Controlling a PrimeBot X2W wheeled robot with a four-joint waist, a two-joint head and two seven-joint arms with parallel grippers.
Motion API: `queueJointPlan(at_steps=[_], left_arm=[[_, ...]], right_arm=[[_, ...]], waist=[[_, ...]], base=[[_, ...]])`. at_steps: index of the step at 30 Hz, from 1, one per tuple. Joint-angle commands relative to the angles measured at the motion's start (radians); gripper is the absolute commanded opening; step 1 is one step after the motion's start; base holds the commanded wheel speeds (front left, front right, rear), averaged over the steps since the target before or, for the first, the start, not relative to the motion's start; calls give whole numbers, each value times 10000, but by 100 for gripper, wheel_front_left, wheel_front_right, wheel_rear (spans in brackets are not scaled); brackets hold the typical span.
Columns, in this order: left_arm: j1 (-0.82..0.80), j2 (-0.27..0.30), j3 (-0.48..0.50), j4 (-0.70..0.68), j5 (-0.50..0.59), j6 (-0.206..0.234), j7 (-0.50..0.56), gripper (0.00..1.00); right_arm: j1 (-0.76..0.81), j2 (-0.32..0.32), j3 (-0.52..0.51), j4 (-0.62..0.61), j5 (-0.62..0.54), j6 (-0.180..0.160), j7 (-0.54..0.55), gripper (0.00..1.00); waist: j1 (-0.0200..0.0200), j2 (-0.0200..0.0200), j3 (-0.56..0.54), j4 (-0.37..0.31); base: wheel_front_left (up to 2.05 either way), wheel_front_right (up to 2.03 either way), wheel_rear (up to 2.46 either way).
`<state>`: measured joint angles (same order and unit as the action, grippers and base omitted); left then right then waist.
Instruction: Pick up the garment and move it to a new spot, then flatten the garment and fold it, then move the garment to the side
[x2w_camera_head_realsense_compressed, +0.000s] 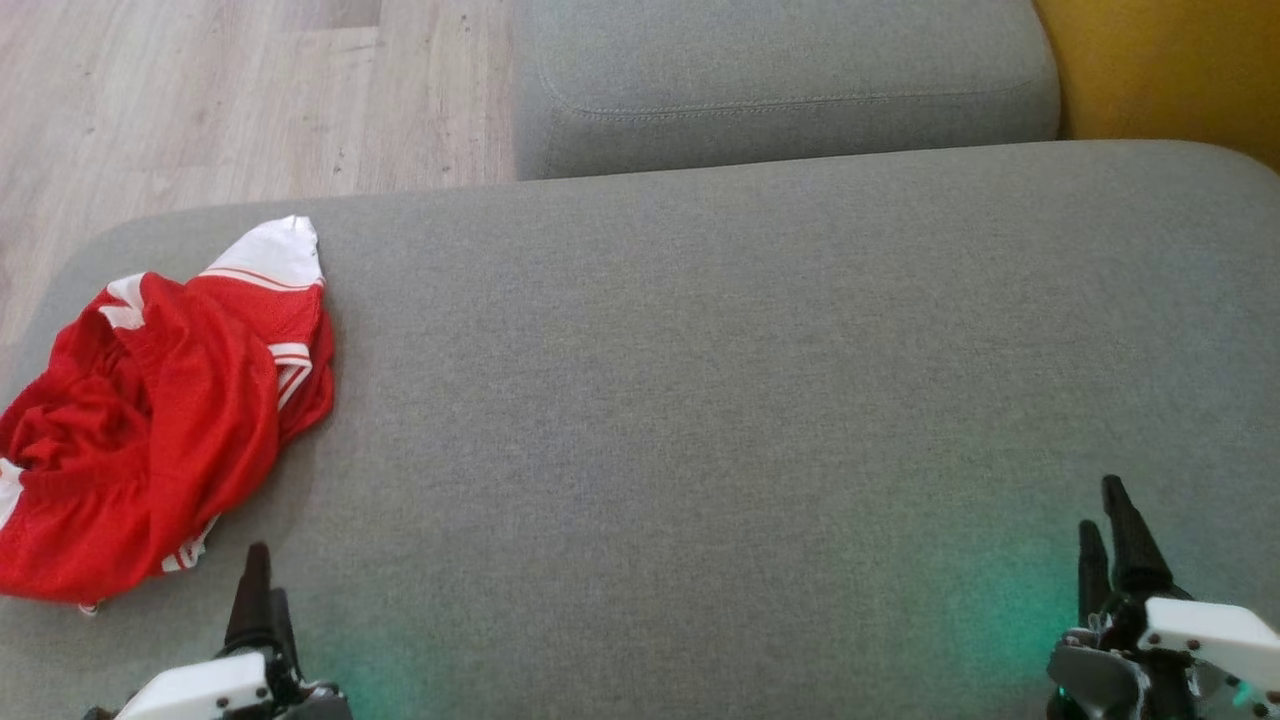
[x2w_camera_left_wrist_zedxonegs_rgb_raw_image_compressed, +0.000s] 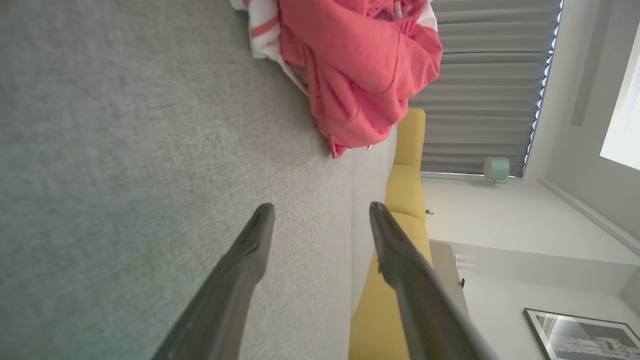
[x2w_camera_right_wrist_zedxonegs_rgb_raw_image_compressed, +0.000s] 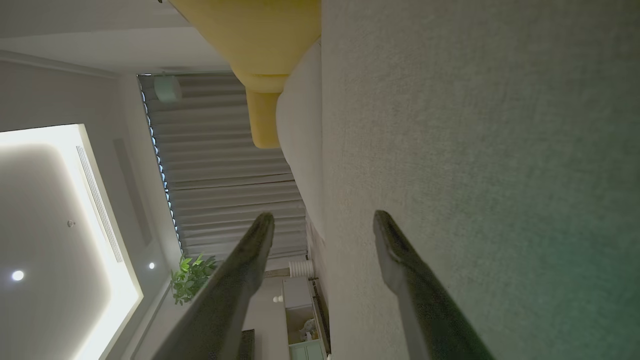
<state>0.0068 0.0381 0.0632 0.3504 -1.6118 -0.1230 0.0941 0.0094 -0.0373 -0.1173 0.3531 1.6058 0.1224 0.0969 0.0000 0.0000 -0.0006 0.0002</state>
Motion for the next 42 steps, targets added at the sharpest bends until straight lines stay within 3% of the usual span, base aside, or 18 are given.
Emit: queueJointPlan(at_steps=[1,42], left_arm=[[-426,53,-66,-380,329,-3,-123,100],[-350,76,-1038,-1563,5517,949,-1295,100]], right_arm=[[-442,-60,107,-359,-272,7,-126,100],[-332,-73,888,-1263,-6062,33,-1307,100]], waist=[[0,0,-16,0],[0,0,-122,59]], base=[[0,0,0],[0,0,0]])
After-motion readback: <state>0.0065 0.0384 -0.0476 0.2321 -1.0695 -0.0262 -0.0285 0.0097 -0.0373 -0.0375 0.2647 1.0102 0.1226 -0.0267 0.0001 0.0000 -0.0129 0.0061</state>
